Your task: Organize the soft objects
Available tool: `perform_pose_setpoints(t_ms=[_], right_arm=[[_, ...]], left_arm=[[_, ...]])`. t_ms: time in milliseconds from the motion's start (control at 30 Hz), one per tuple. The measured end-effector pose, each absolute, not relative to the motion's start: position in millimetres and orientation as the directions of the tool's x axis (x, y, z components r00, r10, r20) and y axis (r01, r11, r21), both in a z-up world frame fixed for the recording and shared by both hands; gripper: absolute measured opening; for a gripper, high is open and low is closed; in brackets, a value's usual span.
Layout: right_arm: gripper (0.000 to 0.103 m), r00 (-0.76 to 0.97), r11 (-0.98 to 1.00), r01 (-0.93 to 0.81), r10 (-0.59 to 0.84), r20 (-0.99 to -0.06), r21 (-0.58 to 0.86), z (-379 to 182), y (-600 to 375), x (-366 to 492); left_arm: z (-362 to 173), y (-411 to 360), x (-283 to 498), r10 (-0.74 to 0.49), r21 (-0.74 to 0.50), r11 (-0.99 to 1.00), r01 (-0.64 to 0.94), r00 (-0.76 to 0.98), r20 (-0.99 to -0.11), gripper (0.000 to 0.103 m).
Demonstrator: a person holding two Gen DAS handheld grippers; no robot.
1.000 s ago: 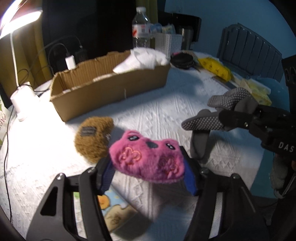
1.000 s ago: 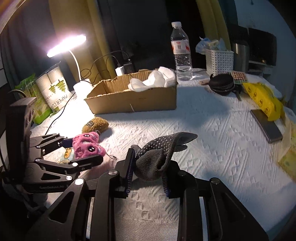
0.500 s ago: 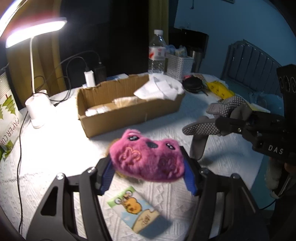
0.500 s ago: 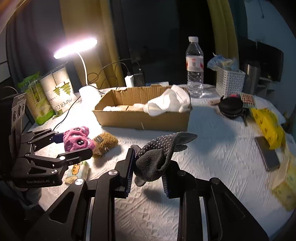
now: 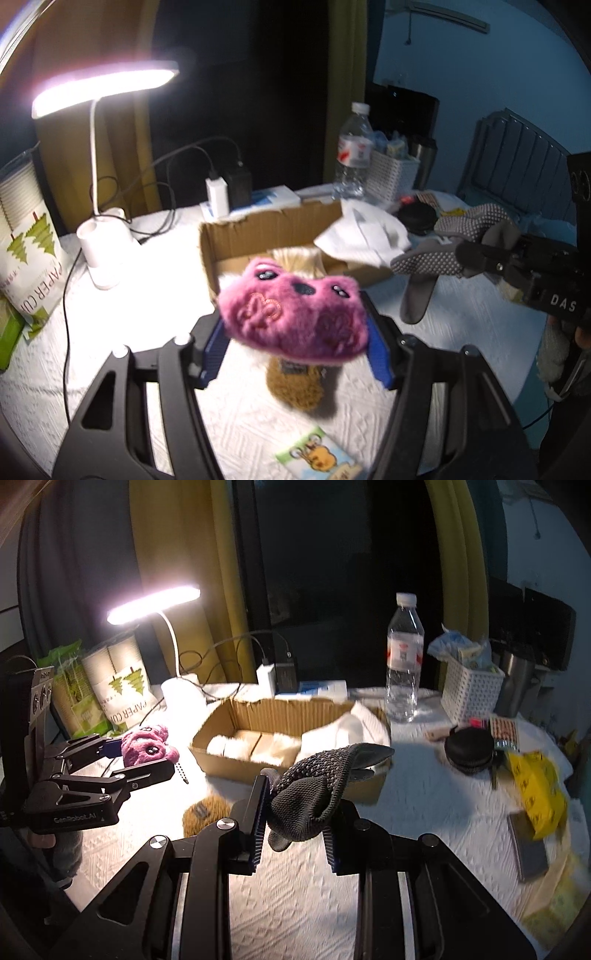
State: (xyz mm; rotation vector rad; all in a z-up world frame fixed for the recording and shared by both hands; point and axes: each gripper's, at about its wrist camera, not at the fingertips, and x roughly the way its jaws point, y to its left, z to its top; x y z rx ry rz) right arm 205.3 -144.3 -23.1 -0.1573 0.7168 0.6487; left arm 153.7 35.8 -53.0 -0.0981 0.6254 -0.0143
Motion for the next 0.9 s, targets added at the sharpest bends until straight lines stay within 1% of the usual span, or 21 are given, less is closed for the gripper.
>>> perform_pose_setpoints(t_ms=[333, 500, 600, 900], right_arm=[[0.029, 0.594, 0.780, -0.621, 0.534, -0.602, 0.079, -4, -134, 246], [0.029, 0.594, 0.775, -0.625, 0.548, -0.589, 0.092, -3, -130, 266], [0.029, 0.585, 0.776, -0.623, 0.544, -0.601, 0.097, -13, -126, 283], [0.029, 0.528, 0.784, -0.608, 0.516, -0.675, 0.124, -65, -115, 325]], left_arm=[[-35, 54, 181, -0.008, -0.100, 0.993, -0.055, 0.839, -0.544, 0.064], [-31, 58, 202, 0.007, -0.095, 0.993, -0.068, 0.844, -0.536, 0.064], [-36, 60, 218, 0.012, -0.103, 0.991, -0.080, 0.839, -0.544, 0.064], [-72, 62, 264, -0.004, -0.127, 0.987, -0.095, 0.786, -0.618, 0.065]])
